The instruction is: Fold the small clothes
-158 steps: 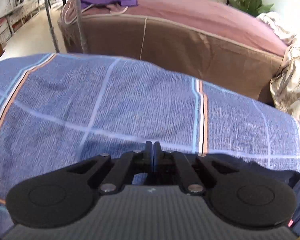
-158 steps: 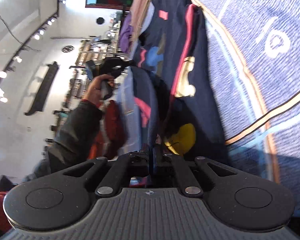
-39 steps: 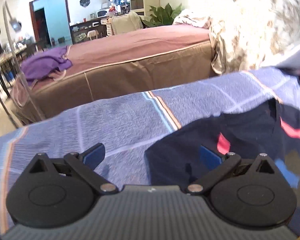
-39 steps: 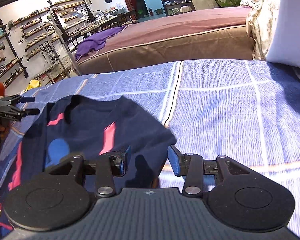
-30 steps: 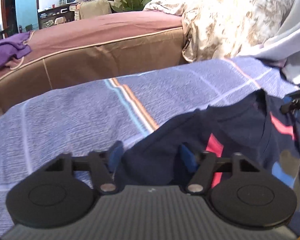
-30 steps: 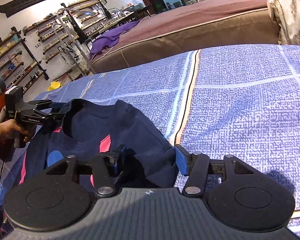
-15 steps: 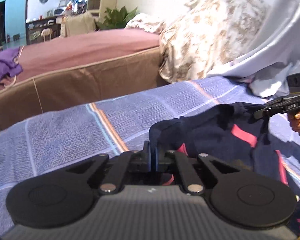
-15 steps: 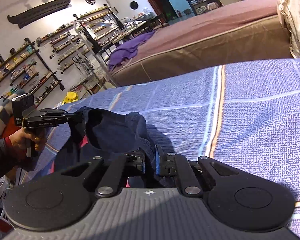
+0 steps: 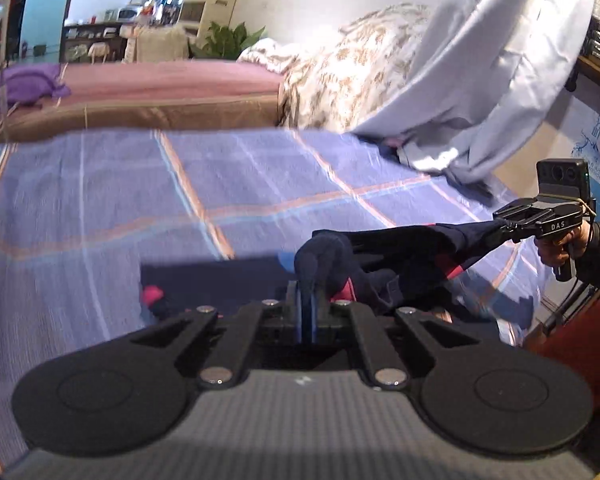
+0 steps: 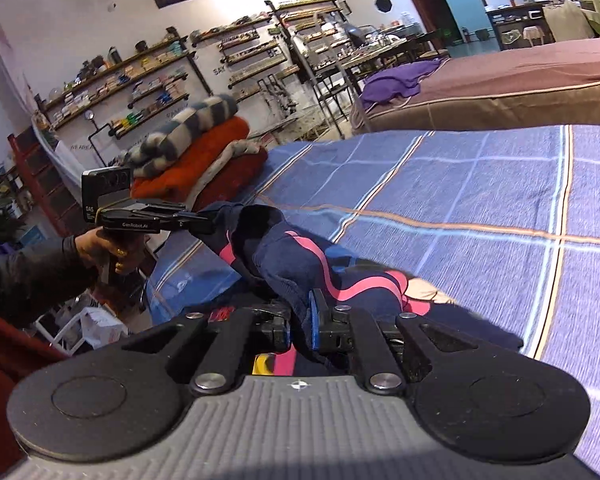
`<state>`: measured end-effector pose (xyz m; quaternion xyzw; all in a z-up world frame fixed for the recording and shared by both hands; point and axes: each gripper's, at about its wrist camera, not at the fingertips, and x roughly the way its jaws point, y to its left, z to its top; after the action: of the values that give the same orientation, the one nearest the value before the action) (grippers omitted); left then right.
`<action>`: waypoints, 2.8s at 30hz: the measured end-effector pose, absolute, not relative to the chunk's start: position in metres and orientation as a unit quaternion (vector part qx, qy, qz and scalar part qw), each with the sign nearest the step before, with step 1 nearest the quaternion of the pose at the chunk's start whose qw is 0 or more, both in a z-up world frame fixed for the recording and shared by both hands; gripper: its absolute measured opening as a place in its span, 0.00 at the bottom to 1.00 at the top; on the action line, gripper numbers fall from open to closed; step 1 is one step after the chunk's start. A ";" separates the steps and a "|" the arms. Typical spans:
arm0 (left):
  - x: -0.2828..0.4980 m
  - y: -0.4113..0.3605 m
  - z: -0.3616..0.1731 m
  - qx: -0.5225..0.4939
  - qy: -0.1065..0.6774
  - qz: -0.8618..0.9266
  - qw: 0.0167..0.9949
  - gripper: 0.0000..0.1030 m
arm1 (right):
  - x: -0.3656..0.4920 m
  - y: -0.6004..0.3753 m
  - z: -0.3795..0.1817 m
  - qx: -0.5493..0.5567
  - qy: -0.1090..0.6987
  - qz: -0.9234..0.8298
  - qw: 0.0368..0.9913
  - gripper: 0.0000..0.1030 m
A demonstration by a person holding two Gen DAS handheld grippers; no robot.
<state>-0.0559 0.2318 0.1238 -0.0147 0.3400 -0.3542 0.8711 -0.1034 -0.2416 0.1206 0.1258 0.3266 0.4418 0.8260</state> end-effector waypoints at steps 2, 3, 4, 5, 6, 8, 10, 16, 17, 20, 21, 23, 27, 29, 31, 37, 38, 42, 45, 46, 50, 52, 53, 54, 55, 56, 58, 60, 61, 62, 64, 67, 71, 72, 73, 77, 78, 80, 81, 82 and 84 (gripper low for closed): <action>-0.078 0.238 0.098 -0.036 0.366 -0.332 0.869 0.04 | -0.120 -0.232 0.105 0.104 0.342 0.445 0.821 0.16; -0.086 0.239 0.086 -0.047 0.376 -0.323 0.867 0.04 | -0.125 -0.228 0.097 0.096 0.352 0.442 0.819 0.16; -0.094 0.242 0.075 -0.058 0.379 -0.313 0.869 0.04 | -0.130 -0.225 0.091 0.091 0.357 0.440 0.819 0.16; -0.099 0.245 0.066 -0.067 0.382 -0.305 0.870 0.04 | -0.135 -0.224 0.086 0.088 0.361 0.440 0.818 0.16; -0.103 0.248 0.060 -0.079 0.385 -0.296 0.871 0.04 | -0.136 -0.222 0.083 0.088 0.365 0.437 0.817 0.16; -0.109 0.253 0.054 -0.099 0.382 -0.287 0.873 0.04 | -0.144 -0.221 0.082 0.080 0.372 0.435 0.816 0.16; -0.118 0.256 0.054 -0.104 0.375 -0.284 0.876 0.04 | -0.152 -0.222 0.082 0.074 0.373 0.431 0.818 0.16; -0.132 0.263 0.053 -0.098 0.383 -0.276 0.876 0.05 | -0.161 -0.229 0.073 0.060 0.398 0.412 0.818 0.20; -0.134 0.265 0.053 -0.097 0.387 -0.276 0.874 0.06 | -0.162 -0.230 0.074 0.053 0.403 0.405 0.819 0.24; -0.143 0.269 0.061 -0.094 0.390 -0.275 0.874 0.11 | -0.174 -0.233 0.086 0.037 0.399 0.405 0.822 0.36; -0.145 0.269 0.066 -0.095 0.390 -0.275 0.874 0.20 | -0.176 -0.234 0.093 0.036 0.392 0.407 0.824 0.39; -0.148 0.264 0.082 -0.095 0.382 -0.277 0.877 0.35 | -0.180 -0.235 0.106 0.043 0.375 0.413 0.829 0.40; -0.152 0.242 0.122 -0.080 0.325 -0.320 0.886 0.53 | -0.170 -0.215 0.121 0.045 0.335 0.429 0.838 0.39; -0.146 0.229 0.132 -0.081 0.303 -0.326 0.892 0.61 | -0.156 -0.193 0.120 0.028 0.333 0.432 0.838 0.39; -0.133 0.212 0.126 -0.074 0.312 -0.314 0.894 0.60 | -0.143 -0.169 0.116 0.001 0.329 0.431 0.840 0.39; -0.118 0.158 0.081 -0.030 0.380 -0.322 0.867 0.52 | -0.124 -0.128 0.095 -0.036 0.373 0.441 0.816 0.33; -0.120 0.153 0.075 -0.022 0.388 -0.321 0.864 0.52 | -0.126 -0.126 0.090 -0.052 0.386 0.428 0.816 0.33; -0.136 0.154 0.054 -0.035 0.429 -0.332 0.839 0.52 | -0.138 -0.137 0.063 -0.065 0.473 0.417 0.774 0.33; -0.153 0.157 0.044 -0.020 0.449 -0.337 0.827 0.52 | -0.154 -0.156 0.057 -0.039 0.496 0.420 0.759 0.33; -0.157 0.159 0.043 -0.019 0.449 -0.337 0.827 0.53 | -0.157 -0.162 0.056 -0.028 0.502 0.417 0.758 0.33; -0.156 0.167 0.050 -0.037 0.464 -0.336 0.819 0.54 | -0.165 -0.177 0.048 0.004 0.543 0.404 0.736 0.33; -0.153 0.163 0.065 -0.020 0.466 -0.344 0.815 0.57 | -0.171 -0.185 0.054 0.009 0.527 0.405 0.747 0.33; -0.151 0.160 0.074 -0.009 0.463 -0.352 0.813 0.58 | -0.173 -0.191 0.060 0.022 0.517 0.408 0.752 0.34; -0.150 0.156 0.084 0.001 0.456 -0.360 0.814 0.60 | -0.173 -0.200 0.067 0.044 0.508 0.408 0.757 0.37; -0.147 0.151 0.096 0.009 0.442 -0.368 0.818 0.66 | -0.172 -0.210 0.073 0.070 0.499 0.405 0.763 0.45; -0.146 0.144 0.107 0.012 0.422 -0.374 0.826 0.71 | -0.169 -0.221 0.078 0.096 0.489 0.398 0.770 0.50; -0.135 0.128 0.126 0.015 0.384 -0.372 0.845 0.90 | -0.163 -0.243 0.086 0.146 0.466 0.371 0.790 0.65; -0.126 0.095 0.137 0.061 0.355 -0.369 0.857 0.90 | -0.158 -0.261 0.091 0.180 0.441 0.321 0.818 0.79; -0.123 0.073 0.138 0.098 0.345 -0.369 0.857 0.91 | -0.158 -0.270 0.093 0.193 0.433 0.289 0.831 0.85; -0.123 0.049 0.138 0.136 0.337 -0.372 0.854 0.91 | -0.157 -0.279 0.094 0.208 0.425 0.263 0.841 0.87; -0.127 0.006 0.130 0.188 0.323 -0.402 0.836 0.91 | -0.159 -0.297 0.092 0.248 0.414 0.225 0.847 0.88; -0.143 -0.050 0.107 0.232 0.338 -0.451 0.793 0.86 | -0.168 -0.315 0.087 0.276 0.410 0.198 0.847 0.88; -0.178 -0.098 0.076 0.310 0.358 -0.458 0.752 0.79 | -0.177 -0.322 0.076 0.285 0.416 0.186 0.844 0.88; -0.183 -0.107 0.070 0.330 0.352 -0.439 0.758 0.77 | -0.179 -0.325 0.073 0.291 0.418 0.183 0.841 0.88; -0.185 -0.112 0.065 0.342 0.350 -0.424 0.762 0.74 | -0.181 -0.329 0.071 0.296 0.419 0.181 0.839 0.88; -0.179 -0.125 0.044 0.383 0.373 -0.388 0.751 0.57 | -0.180 -0.332 0.067 0.305 0.422 0.186 0.833 0.90; -0.179 -0.127 0.038 0.389 0.382 -0.385 0.745 0.55 | -0.178 -0.333 0.068 0.305 0.419 0.189 0.834 0.90; -0.179 -0.130 0.033 0.392 0.384 -0.380 0.745 0.55 | -0.175 -0.329 0.071 0.304 0.413 0.195 0.836 0.91; -0.181 -0.131 0.035 0.392 0.377 -0.380 0.748 0.56 | -0.172 -0.325 0.071 0.303 0.411 0.197 0.837 0.91; -0.183 -0.133 0.037 0.393 0.367 -0.379 0.754 0.57 | -0.168 -0.322 0.071 0.301 0.409 0.199 0.838 0.91; -0.187 -0.138 0.039 0.402 0.348 -0.373 0.761 0.62 | -0.165 -0.320 0.069 0.300 0.409 0.199 0.839 0.91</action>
<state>-0.1868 -0.1383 0.0392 0.4015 0.3480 -0.3728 0.7607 -0.1650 -0.3197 0.0692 0.2997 0.4086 0.1987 0.8389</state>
